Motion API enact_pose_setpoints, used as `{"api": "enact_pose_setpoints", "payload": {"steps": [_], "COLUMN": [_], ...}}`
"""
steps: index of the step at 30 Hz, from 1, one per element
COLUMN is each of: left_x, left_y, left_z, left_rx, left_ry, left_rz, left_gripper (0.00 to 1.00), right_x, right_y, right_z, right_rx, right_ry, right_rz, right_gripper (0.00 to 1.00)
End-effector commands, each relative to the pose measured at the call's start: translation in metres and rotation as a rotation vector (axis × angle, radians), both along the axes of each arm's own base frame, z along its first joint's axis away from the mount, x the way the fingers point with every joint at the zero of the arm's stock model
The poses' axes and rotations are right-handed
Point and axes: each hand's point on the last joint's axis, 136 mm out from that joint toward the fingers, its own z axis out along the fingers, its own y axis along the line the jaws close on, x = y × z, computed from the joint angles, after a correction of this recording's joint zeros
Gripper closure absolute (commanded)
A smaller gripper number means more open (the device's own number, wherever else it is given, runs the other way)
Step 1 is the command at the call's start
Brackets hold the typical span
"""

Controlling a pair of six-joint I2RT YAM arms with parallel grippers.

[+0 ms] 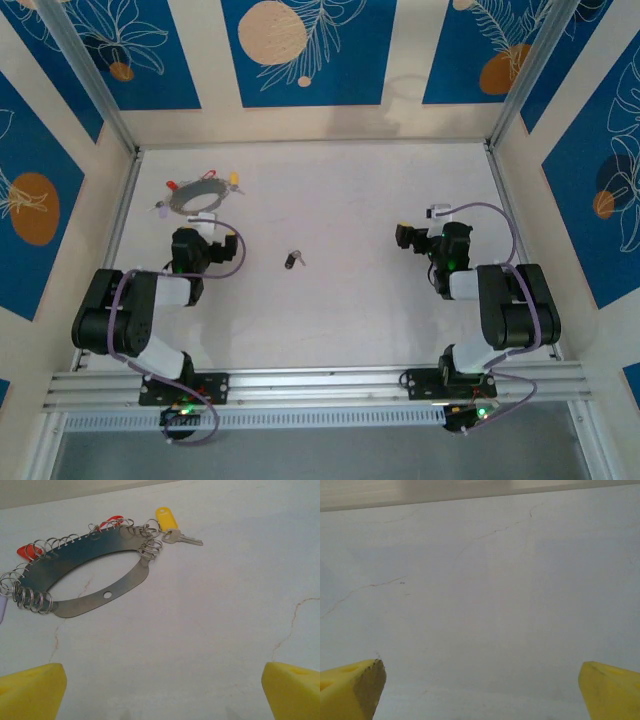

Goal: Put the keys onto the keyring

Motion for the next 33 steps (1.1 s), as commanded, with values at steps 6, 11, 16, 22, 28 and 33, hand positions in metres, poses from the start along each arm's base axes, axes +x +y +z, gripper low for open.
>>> {"api": "enact_pose_setpoints", "payload": {"steps": [6, 11, 16, 22, 28, 33], "left_x": [0.005, 0.005, 0.005, 0.006, 0.003, -0.01], "left_y": [-0.001, -0.001, 0.0, 0.004, 0.011, 0.018], "left_z": [0.011, 0.011, 0.011, 0.012, 0.061, 0.138], "left_rx": [-0.013, -0.016, -0.017, -0.03, -0.01, -0.082], "left_ry": [-0.036, -0.036, -0.036, -0.037, 0.066, -0.049], "left_rz": [-0.012, -0.013, -0.011, 0.002, 0.061, 0.124], "left_gripper": [0.0, 0.0, 0.0, 0.0, 0.0, 0.0], "right_x": [0.004, 0.004, 0.004, 0.0, -0.029, -0.043], "right_y": [0.006, 0.006, 0.006, -0.024, -0.021, -0.017], "right_z": [0.011, 0.011, 0.011, 0.012, 0.032, 0.077], "right_rx": [-0.001, 0.0, 0.0, 0.011, 0.008, -0.026], "right_ry": [-0.039, -0.04, -0.039, -0.063, -0.234, -0.234], "right_rz": [0.032, 0.032, 0.032, -0.153, -0.146, -0.178], "right_gripper": [0.01, 0.01, 0.01, 0.01, 0.01, 0.01]}}
